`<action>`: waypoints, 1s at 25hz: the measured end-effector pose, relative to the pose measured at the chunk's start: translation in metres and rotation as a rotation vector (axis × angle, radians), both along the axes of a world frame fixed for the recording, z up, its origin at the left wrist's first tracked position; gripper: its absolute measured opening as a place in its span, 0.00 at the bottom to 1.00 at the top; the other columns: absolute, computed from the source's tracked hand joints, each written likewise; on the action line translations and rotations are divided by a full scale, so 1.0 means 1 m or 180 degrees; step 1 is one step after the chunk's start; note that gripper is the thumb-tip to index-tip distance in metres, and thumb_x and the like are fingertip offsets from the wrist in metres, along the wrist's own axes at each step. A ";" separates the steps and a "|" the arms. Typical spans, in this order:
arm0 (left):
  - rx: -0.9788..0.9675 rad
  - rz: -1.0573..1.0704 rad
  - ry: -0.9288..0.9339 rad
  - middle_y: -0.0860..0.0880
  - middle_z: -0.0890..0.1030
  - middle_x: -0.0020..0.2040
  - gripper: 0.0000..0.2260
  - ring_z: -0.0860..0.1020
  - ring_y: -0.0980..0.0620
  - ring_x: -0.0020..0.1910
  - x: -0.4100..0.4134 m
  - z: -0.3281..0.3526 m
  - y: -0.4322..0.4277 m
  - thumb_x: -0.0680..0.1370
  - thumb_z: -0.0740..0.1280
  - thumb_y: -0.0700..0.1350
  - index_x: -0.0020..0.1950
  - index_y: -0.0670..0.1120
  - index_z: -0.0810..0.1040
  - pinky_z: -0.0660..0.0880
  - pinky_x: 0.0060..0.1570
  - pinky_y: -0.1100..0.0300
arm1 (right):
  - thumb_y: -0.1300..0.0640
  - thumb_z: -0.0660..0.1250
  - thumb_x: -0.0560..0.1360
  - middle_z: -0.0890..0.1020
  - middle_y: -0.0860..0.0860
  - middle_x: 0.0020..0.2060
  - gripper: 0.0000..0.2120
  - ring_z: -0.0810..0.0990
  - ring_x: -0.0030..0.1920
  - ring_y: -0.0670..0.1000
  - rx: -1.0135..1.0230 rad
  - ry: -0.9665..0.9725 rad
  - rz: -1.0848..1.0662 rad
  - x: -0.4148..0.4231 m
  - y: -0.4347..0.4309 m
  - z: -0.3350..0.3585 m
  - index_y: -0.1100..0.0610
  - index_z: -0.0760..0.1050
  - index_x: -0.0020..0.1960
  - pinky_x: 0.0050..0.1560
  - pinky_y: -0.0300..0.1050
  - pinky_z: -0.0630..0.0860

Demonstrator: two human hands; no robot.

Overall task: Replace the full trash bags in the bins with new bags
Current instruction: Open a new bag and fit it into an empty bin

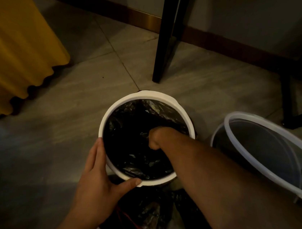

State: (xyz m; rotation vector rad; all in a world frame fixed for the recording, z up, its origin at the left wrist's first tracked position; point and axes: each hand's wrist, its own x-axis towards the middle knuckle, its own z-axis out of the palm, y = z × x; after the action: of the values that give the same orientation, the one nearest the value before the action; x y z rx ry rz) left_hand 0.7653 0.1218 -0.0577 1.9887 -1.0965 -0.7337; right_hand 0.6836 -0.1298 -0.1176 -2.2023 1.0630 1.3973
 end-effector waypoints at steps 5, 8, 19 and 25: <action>0.0168 -0.0088 -0.0211 0.62 0.52 0.84 0.63 0.61 0.57 0.80 0.004 -0.001 -0.003 0.59 0.78 0.72 0.83 0.66 0.41 0.76 0.69 0.44 | 0.44 0.66 0.82 0.67 0.62 0.77 0.35 0.72 0.70 0.67 0.0856 0.0181 -0.0389 0.006 0.020 0.001 0.59 0.60 0.82 0.67 0.55 0.73; 0.0192 -0.0079 -0.0268 0.57 0.56 0.84 0.64 0.63 0.55 0.80 0.004 0.000 -0.007 0.59 0.79 0.70 0.85 0.59 0.45 0.73 0.71 0.46 | 0.51 0.62 0.84 0.74 0.61 0.72 0.25 0.77 0.61 0.60 0.0567 -0.0664 -0.0008 0.019 0.032 0.026 0.63 0.70 0.77 0.59 0.48 0.74; 0.0692 -0.0142 -0.0492 0.58 0.48 0.86 0.65 0.63 0.53 0.80 0.002 0.019 -0.008 0.58 0.70 0.78 0.85 0.58 0.40 0.70 0.68 0.55 | 0.55 0.61 0.85 0.68 0.61 0.78 0.26 0.76 0.63 0.59 0.1192 -0.0780 -0.0420 0.003 0.079 0.023 0.61 0.63 0.81 0.58 0.51 0.73; 0.0841 -0.0258 -0.0623 0.56 0.51 0.85 0.63 0.69 0.47 0.77 0.003 0.029 -0.015 0.62 0.76 0.73 0.85 0.56 0.42 0.76 0.65 0.48 | 0.53 0.65 0.82 0.77 0.61 0.68 0.20 0.80 0.62 0.62 0.0356 -0.1193 -0.0731 -0.014 0.086 0.042 0.59 0.75 0.71 0.51 0.50 0.77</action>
State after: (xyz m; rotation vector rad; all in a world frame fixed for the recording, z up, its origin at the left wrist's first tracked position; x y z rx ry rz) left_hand 0.7680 0.1069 -0.0289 2.2891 -1.2540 -0.7717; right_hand 0.6696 -0.0436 -0.0759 -2.0746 1.0316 0.8803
